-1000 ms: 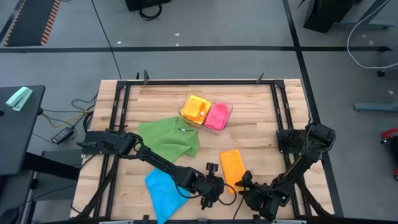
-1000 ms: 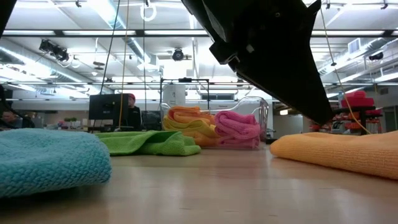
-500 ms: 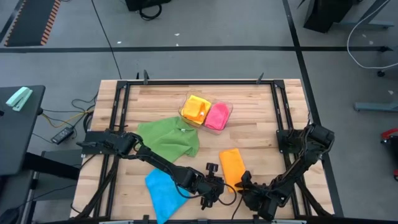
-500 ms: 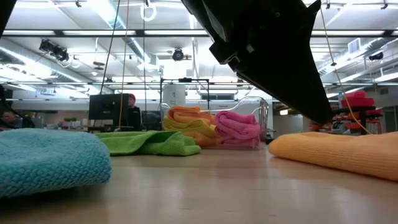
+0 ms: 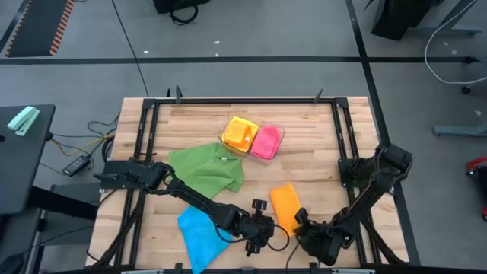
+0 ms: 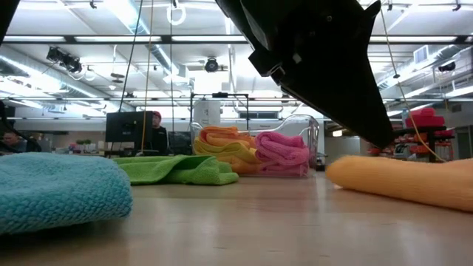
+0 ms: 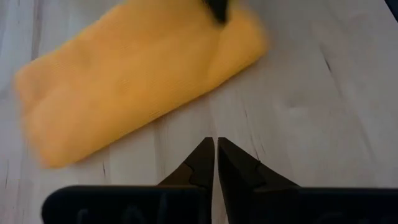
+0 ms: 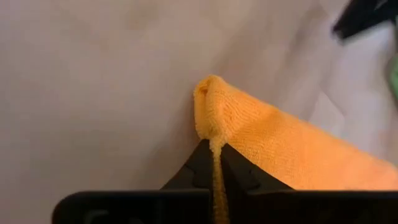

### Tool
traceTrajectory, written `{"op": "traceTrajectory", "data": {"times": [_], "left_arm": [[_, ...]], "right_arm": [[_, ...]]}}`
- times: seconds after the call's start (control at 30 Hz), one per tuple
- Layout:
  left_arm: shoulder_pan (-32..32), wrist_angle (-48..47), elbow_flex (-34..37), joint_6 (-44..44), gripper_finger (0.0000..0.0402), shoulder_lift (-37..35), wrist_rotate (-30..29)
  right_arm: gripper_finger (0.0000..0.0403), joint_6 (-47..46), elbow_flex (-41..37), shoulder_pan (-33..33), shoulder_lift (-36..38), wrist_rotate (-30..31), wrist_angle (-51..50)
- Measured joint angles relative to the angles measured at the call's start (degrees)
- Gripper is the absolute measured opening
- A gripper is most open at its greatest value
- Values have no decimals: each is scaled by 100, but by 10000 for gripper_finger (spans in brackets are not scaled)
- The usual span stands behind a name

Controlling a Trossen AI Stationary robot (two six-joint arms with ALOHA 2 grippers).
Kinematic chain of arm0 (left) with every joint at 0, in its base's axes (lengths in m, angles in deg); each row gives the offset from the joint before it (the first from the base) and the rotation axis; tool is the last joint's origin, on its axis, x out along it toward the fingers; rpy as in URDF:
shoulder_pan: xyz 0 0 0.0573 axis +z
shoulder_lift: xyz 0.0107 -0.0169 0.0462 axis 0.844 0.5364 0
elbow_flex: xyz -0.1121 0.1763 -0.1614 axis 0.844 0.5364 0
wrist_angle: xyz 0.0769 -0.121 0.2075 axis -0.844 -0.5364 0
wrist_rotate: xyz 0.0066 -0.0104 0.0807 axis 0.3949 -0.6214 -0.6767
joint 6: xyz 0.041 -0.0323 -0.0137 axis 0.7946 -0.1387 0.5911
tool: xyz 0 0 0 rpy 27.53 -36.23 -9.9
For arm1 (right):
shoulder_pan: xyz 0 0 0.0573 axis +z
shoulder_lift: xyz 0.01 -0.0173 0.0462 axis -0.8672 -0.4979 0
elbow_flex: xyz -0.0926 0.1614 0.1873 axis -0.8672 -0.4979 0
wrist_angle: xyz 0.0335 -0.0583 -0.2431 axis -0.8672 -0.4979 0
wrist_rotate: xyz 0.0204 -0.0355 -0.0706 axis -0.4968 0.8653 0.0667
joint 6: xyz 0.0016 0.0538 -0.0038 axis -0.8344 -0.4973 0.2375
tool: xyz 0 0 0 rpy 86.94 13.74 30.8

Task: Fold microfiber towels
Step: Fold the orange microfiber cloth

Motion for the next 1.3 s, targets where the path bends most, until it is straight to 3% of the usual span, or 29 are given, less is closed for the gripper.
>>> {"op": "traceTrajectory", "data": {"times": [0.23, 0.43, 0.8, 1.03, 1.3], "left_arm": [[0, -44, 0, -33, 35, 1, 0], [0, -69, 0, -37, 27, 1, 0], [0, 33, 2, -29, 36, 1, 0], [231, 1492, -2, 369, 32, 246, -28], [291, 2163, 17, 659, 31, 607, -24]], "right_arm": [[10, -416, 18, -278, 834, -1898, 123], [13, -1123, 21, -371, 1186, -2793, 137], [14, -1420, -62, -859, 920, -3308, 103], [14, -1547, -62, -996, 981, -3311, 259], [14, -1735, -62, -926, 1049, -3242, 206]]}}
